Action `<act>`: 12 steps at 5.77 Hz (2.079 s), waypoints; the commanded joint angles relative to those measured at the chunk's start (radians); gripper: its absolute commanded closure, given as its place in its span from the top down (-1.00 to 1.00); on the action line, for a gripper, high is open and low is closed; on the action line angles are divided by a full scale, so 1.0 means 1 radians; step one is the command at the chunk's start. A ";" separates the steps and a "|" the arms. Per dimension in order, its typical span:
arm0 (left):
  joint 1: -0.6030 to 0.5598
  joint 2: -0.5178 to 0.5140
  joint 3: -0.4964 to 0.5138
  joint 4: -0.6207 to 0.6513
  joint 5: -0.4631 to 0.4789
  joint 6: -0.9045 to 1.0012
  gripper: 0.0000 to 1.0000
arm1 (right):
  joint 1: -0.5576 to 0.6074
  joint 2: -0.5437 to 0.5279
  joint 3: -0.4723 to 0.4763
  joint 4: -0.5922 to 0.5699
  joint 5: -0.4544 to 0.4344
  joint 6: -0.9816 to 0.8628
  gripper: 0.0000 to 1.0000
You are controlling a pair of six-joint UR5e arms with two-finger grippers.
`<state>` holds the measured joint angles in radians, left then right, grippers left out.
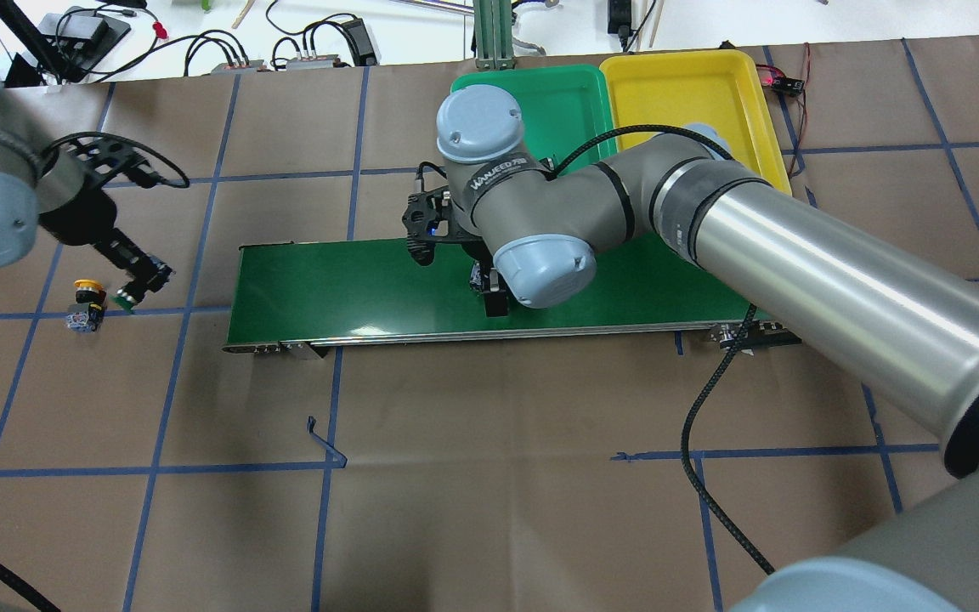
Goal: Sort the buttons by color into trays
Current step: 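Carry yellow button to yellow tray with right while left places green button, then release the yellow button in the yellow tray while left grasps a yellow button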
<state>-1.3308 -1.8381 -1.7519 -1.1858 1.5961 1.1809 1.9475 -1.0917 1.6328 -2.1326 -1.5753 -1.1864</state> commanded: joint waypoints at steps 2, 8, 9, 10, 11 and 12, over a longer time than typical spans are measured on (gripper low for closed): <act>-0.205 -0.021 -0.003 0.024 -0.004 0.358 -0.98 | -0.062 -0.033 0.018 0.016 -0.031 -0.037 -0.68; -0.090 0.012 -0.008 0.018 -0.022 0.301 0.96 | -0.416 0.129 -0.192 -0.128 -0.037 -0.699 -0.76; -0.008 0.026 0.001 0.021 0.002 0.204 0.96 | -0.458 0.159 -0.194 -0.128 -0.031 -0.706 -0.41; 0.104 0.017 -0.003 0.023 0.008 0.178 0.96 | -0.463 0.164 -0.188 -0.118 -0.034 -0.702 0.99; 0.224 -0.004 -0.001 0.023 0.005 0.111 0.96 | -0.461 0.147 -0.203 -0.113 -0.032 -0.688 1.00; 0.307 -0.082 0.012 0.044 0.008 0.033 0.96 | -0.452 0.094 -0.200 -0.084 -0.031 -0.653 1.00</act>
<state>-1.1068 -1.8663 -1.7483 -1.1551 1.6026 1.2793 1.4901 -0.9602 1.4337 -2.2377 -1.6074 -1.8655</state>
